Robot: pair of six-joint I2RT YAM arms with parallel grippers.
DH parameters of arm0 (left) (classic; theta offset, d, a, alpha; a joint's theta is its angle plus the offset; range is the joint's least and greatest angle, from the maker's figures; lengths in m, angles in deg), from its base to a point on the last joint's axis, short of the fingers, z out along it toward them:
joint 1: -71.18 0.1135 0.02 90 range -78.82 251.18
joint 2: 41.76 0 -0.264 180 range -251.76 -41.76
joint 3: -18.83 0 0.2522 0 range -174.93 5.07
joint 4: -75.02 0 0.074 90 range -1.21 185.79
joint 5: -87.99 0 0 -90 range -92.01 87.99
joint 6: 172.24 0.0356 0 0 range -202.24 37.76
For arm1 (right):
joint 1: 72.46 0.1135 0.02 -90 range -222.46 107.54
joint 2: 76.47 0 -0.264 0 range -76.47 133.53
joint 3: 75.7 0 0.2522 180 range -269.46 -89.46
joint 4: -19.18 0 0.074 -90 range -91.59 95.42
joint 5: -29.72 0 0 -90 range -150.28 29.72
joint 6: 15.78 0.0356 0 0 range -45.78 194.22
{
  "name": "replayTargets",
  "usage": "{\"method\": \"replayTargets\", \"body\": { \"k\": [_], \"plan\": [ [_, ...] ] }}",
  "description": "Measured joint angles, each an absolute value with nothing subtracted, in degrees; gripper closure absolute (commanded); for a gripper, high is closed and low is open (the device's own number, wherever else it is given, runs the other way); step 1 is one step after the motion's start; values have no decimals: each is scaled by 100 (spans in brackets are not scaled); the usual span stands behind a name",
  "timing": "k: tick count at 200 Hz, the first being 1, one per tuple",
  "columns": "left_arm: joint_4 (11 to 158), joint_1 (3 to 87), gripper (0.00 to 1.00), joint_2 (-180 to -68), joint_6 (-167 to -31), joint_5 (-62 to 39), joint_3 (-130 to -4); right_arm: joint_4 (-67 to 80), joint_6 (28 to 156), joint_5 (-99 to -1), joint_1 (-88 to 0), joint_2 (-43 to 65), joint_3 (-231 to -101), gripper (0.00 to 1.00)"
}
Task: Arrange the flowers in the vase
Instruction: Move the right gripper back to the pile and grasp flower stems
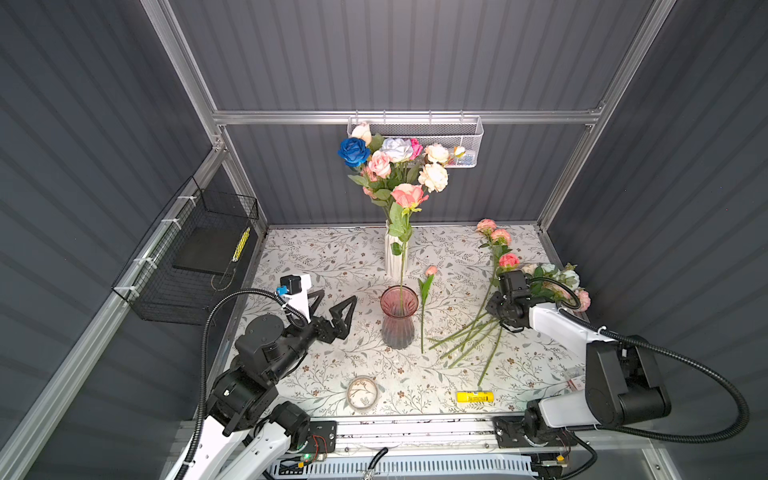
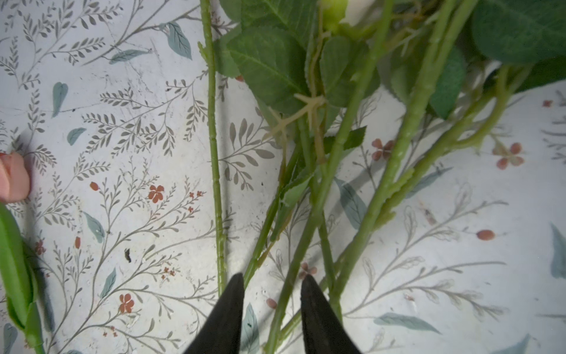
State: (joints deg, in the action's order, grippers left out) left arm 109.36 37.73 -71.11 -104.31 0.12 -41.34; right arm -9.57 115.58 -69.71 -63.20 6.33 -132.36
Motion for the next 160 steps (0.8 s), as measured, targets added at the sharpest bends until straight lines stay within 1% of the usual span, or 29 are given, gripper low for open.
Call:
{"method": "replayTargets", "body": {
  "k": [8, 27, 58, 83, 101, 132, 160],
  "plan": [
    [10941, 3773, 0, -7111, -10431, 23, -4134, -931, 11569, -6967, -6333, 686, -13236, 68],
    [10943, 3773, 0, -7100, -10431, 52, -4132, -887, 11617, -6952, -6366, 784, -13236, 74],
    [10960, 3773, 0, -7069, -10431, 67, -4119, -804, 11666, -6926, -6397, 852, -13236, 88],
    [10965, 3771, 0, -7069, -10429, 74, -4119, -684, 11722, -6873, -6397, 662, -13198, 97],
    [10978, 3773, 0, -7069, -10429, 98, -4119, -614, 11729, -6838, -6397, 399, -13174, 100],
    [10978, 3773, 0, -7093, -10429, 102, -4119, -301, 11572, -6707, -6397, -121, -13100, 100],
    [10989, 3773, 0, -7178, -10429, 104, -4147, 164, 11353, -6467, -6394, -866, -12888, 100]
  ]
}}
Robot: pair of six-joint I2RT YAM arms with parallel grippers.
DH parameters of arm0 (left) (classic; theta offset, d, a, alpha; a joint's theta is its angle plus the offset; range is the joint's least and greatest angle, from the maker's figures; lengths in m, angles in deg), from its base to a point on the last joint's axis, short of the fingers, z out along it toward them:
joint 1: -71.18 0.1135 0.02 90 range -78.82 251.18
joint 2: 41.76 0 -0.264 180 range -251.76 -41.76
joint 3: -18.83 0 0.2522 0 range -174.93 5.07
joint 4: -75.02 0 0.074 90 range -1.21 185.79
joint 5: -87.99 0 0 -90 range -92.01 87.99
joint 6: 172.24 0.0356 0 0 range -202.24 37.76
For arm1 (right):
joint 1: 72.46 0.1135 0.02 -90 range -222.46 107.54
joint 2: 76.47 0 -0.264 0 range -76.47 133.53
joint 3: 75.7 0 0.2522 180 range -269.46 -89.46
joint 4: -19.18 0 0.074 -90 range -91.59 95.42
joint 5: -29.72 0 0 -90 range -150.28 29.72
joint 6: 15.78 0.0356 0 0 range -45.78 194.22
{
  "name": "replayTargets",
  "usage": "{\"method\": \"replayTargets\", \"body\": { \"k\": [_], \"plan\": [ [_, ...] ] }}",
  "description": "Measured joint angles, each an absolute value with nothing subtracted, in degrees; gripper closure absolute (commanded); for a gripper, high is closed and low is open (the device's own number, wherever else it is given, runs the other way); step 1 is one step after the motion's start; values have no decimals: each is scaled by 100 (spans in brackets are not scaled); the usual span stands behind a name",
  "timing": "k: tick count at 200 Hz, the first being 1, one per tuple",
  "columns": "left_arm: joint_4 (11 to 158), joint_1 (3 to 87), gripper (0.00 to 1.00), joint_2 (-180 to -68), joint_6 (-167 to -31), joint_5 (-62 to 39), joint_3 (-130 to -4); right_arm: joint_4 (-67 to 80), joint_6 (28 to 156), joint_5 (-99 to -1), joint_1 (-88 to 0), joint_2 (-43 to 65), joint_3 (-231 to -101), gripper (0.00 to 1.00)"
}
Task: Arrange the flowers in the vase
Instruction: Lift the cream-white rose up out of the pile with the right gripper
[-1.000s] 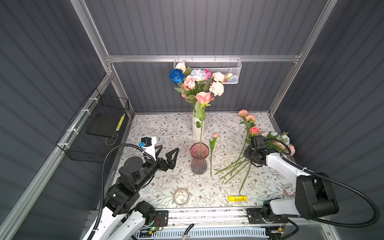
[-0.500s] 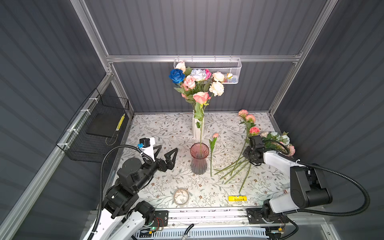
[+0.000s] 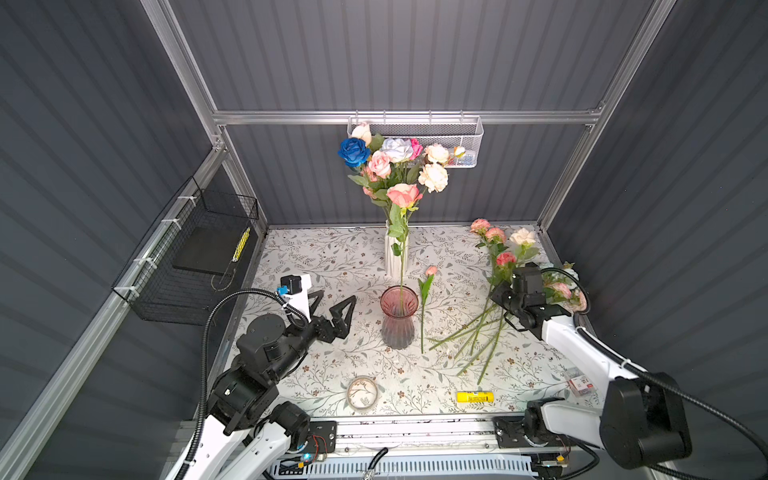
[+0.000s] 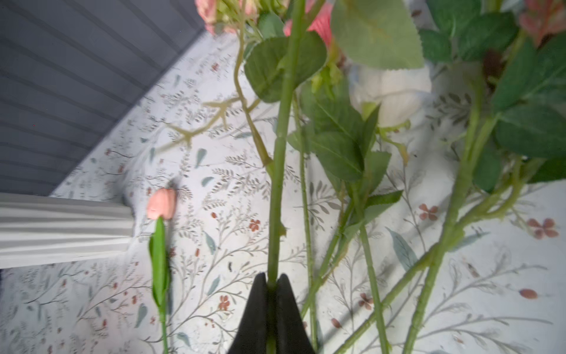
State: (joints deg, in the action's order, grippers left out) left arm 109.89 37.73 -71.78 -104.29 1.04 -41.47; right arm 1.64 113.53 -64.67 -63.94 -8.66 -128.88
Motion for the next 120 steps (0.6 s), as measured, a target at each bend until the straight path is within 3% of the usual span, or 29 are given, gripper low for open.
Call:
{"method": "replayTargets", "body": {
  "k": [74, 120],
  "plan": [
    [11061, 3773, 0, -7183, -10350, -12, -4280, 1242, 10433, -5317, -6003, -3222, -12787, 100],
    [11052, 3773, 0, -7139, -10210, -357, -4488, 1214, 9827, -4740, -4746, -3373, -13782, 100]
  ]
}}
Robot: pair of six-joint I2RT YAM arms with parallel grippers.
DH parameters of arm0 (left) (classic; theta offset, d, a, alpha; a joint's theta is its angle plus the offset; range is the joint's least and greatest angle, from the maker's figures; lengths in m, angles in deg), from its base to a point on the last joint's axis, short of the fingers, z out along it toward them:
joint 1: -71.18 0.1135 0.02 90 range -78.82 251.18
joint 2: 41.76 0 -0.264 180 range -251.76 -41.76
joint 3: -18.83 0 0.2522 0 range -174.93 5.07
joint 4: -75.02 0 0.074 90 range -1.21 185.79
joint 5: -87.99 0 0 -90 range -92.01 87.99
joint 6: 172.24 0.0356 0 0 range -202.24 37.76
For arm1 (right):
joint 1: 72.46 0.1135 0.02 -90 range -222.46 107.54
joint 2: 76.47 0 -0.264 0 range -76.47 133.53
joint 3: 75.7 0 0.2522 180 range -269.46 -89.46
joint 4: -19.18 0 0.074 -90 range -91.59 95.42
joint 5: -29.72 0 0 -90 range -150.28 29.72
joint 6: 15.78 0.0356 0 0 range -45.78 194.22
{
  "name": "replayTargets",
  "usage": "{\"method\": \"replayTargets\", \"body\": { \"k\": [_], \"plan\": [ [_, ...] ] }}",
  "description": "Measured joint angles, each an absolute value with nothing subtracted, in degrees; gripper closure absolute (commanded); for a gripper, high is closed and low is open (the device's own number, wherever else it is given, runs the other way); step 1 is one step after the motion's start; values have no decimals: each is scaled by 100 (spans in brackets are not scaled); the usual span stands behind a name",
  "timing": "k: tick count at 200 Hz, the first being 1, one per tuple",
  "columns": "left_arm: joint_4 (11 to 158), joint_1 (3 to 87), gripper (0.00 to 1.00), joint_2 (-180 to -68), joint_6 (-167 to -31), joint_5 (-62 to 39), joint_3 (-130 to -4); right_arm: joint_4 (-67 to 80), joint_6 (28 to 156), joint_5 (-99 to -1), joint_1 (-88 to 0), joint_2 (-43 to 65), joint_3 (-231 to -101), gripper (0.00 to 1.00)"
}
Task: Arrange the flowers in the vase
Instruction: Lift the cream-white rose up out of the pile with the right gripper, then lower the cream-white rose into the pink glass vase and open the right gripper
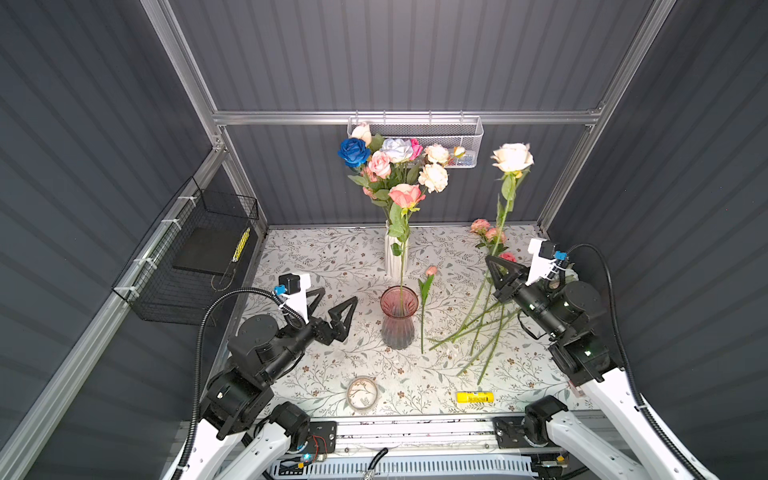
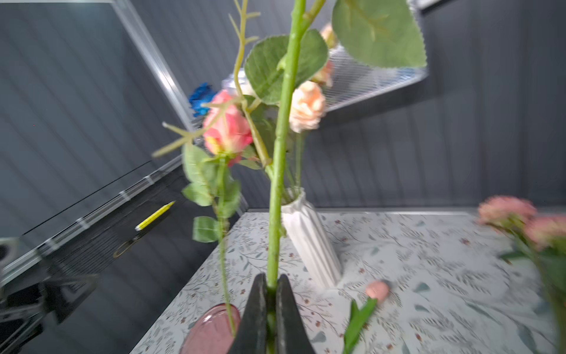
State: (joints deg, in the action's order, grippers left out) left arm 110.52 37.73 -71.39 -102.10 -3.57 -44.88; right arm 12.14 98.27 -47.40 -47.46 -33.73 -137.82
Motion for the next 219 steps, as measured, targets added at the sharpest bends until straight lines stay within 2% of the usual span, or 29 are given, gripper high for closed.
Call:
{"method": "replayTargets", "body": {
  "k": [29, 66, 112, 154, 171, 219],
  "plan": [
    [11043, 3773, 0, -7152, -10168, -471, -4630, 1388, 9329, -4569, -3713, -2794, -14888, 100],
    [11054, 3773, 0, -7168, -10171, -486, -4637, 1981, 8695, -4572, -2976, -1723, -15747, 100],
    [11081, 3773, 0, -7222, -10173, -504, -4713, 2606, 7803, -4996, -2548, -329, -15937, 100],
    [11081, 3773, 0, -7238, -10173, -512, -4748, 2995, 7524, -5304, -2510, 74, -15705, 100],
    [11078, 3773, 0, -7242, -10173, -554, -4748, 3220, 7550, -5371, -2500, 54, -15364, 90],
    [10989, 3771, 0, -7329, -10195, -691, -4748, 3187, 8055, -5632, -2320, -171, -14352, 41]
  ]
}}
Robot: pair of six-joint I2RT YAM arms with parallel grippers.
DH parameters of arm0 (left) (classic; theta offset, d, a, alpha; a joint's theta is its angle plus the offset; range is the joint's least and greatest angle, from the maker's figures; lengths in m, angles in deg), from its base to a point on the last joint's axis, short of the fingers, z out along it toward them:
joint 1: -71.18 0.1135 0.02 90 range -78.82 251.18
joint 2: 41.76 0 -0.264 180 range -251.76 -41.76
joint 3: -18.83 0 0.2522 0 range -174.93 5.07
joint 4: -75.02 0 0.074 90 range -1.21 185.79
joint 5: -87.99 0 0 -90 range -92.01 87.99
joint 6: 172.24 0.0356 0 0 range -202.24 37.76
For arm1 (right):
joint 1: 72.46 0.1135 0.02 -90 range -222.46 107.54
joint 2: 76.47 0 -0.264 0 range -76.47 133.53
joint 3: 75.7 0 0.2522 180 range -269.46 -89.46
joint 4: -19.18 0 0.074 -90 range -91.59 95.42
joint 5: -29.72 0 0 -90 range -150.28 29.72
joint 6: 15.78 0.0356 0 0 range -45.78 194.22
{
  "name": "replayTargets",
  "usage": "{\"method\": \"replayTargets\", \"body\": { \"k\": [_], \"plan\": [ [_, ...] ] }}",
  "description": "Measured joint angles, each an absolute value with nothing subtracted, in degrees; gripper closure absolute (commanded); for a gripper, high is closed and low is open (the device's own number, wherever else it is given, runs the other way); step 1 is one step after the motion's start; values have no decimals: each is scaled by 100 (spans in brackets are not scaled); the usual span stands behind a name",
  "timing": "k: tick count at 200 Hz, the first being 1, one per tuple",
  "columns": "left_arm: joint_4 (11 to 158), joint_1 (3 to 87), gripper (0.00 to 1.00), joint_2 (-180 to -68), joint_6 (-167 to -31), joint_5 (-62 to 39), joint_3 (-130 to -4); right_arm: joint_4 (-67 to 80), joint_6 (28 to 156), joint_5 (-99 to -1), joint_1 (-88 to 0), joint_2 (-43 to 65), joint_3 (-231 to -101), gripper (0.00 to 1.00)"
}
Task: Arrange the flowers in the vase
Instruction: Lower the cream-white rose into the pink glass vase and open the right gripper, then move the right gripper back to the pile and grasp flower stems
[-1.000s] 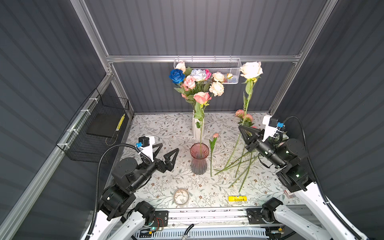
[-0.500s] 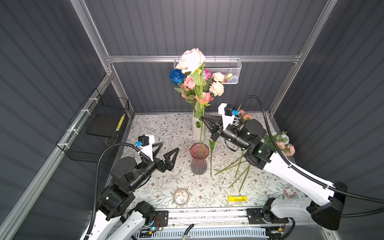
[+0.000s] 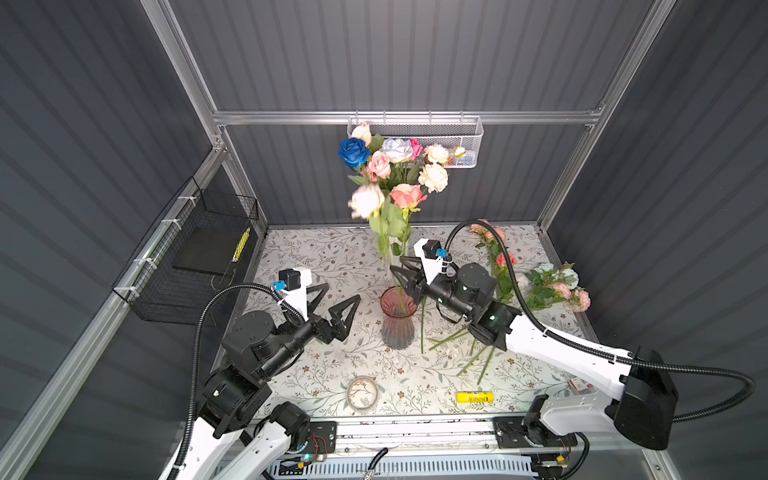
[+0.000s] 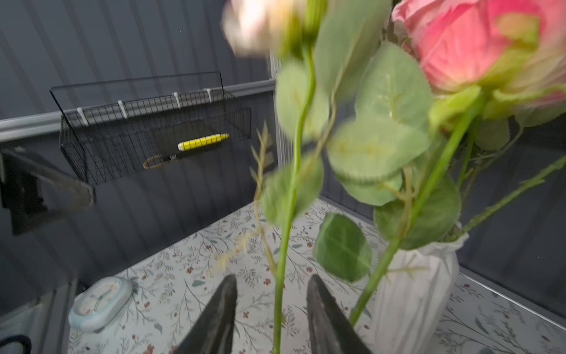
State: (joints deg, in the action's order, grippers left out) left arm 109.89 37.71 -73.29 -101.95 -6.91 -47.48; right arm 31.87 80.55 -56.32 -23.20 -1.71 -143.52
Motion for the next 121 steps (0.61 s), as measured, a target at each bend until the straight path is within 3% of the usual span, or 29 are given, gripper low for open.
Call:
{"method": "replayTargets", "body": {
  "k": [27, 80, 102, 121],
  "plan": [
    [10915, 3771, 0, -7342, -10193, -777, -4748, 2916, 8293, -5822, -2239, -951, -13941, 27],
    [10836, 3773, 0, -7294, -10193, -790, -4696, 1524, 9294, -6842, -2322, -2593, -13675, 29],
    [10818, 3773, 0, -7229, -10193, -788, -4597, 403, 10131, -7109, -2996, -2595, -13673, 33],
    [10825, 3773, 0, -7196, -10190, -788, -4576, -544, 10927, -6971, -4093, -2390, -13515, 35]
  ]
}}
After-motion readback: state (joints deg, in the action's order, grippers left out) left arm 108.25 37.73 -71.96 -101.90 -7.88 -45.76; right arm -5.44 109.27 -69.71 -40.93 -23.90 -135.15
